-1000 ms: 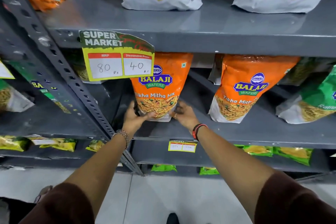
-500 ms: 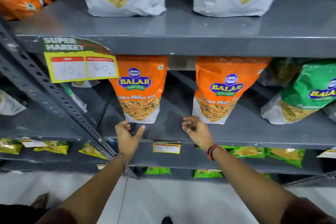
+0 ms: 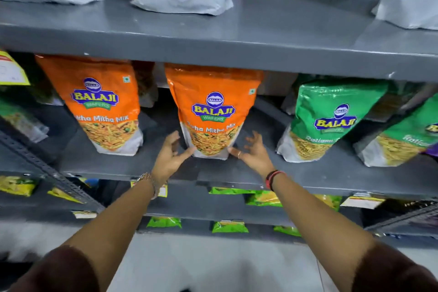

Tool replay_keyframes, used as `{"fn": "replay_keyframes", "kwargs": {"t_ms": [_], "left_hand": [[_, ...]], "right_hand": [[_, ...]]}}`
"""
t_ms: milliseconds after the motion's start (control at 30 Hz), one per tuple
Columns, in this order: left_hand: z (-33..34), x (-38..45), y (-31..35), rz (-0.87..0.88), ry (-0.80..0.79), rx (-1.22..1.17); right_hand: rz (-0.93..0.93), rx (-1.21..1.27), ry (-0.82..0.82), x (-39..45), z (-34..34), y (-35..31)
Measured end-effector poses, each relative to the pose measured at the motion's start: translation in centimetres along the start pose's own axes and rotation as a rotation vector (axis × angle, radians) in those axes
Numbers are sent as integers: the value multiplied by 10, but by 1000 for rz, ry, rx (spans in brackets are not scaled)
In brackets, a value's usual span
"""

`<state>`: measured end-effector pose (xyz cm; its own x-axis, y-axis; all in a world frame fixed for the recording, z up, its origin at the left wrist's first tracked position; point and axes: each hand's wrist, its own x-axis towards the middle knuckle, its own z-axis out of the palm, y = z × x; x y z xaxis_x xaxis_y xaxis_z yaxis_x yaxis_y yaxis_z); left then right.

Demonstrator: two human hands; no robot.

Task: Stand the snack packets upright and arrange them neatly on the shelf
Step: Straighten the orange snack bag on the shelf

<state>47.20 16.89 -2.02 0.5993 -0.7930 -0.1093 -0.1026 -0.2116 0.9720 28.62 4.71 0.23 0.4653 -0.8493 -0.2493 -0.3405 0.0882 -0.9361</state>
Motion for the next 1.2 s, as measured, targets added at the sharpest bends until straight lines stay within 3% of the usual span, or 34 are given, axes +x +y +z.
{"fn": "replay_keyframes", "kwargs": {"t_ms": [133,467,1200], "left_hand": [[15,16,11,-31,-160,36],[14,14,16,-50,-118,79],[21,7,16,-35,-147,140]], "right_hand": [[47,19,-134,10,-4,-8],[19,-35,-20,10,8,5],[3,-61,-26,0,-3,9]]}}
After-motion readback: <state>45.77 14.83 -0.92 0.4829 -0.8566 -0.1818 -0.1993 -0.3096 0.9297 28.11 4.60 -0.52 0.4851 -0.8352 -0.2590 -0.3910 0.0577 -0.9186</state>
